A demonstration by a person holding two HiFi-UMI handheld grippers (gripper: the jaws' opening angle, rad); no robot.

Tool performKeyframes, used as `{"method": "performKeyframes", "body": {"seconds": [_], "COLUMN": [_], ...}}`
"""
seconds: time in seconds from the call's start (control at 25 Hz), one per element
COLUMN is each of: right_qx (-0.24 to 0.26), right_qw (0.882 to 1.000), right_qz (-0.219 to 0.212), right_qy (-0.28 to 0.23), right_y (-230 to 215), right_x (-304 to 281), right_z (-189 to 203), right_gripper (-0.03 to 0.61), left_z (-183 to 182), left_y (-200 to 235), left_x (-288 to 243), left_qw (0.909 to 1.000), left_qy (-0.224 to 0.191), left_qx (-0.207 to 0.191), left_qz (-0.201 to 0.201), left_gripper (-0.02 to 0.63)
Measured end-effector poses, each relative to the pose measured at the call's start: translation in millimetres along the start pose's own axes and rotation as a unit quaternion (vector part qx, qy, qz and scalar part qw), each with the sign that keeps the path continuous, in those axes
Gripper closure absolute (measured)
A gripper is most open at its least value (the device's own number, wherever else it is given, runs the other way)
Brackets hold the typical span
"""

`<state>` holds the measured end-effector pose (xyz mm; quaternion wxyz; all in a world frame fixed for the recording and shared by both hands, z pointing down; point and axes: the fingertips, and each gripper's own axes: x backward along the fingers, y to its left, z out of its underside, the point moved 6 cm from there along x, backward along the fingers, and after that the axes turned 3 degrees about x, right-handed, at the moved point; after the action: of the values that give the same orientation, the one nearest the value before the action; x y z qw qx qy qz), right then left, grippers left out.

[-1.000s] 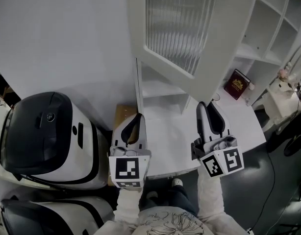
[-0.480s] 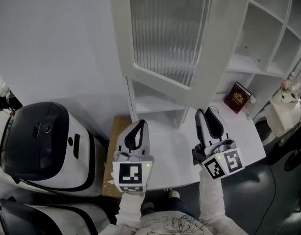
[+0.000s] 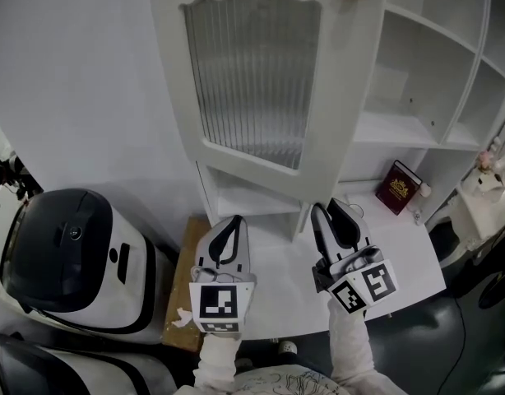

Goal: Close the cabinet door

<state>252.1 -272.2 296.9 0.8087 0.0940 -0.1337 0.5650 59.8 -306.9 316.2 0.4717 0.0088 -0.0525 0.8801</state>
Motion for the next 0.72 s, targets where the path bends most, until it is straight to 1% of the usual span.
{"method": "performKeyframes", "body": {"seconds": [0.28,0.72], "right_qx": [-0.012,-0.028], "right_qw": [1.0,0.998], "right_qz": [-0.029,-0.064], "right_qy": [0.002,-0.002], "right_y": [-24,-47], "right_x": [-6,-21], "right_z": [0,5], "right_gripper": [0.489,0.488], "left_z": [-4,-6], "left_y": [-24,-29], "left_x": [-17,-27], "left_qw": [0.9998,0.998], "left_qy": [0.005,0.01], "left_qx": [-0.003,-0.007], "left_qz": [-0.018,-0.062], "left_gripper": [0.609,0.609]}}
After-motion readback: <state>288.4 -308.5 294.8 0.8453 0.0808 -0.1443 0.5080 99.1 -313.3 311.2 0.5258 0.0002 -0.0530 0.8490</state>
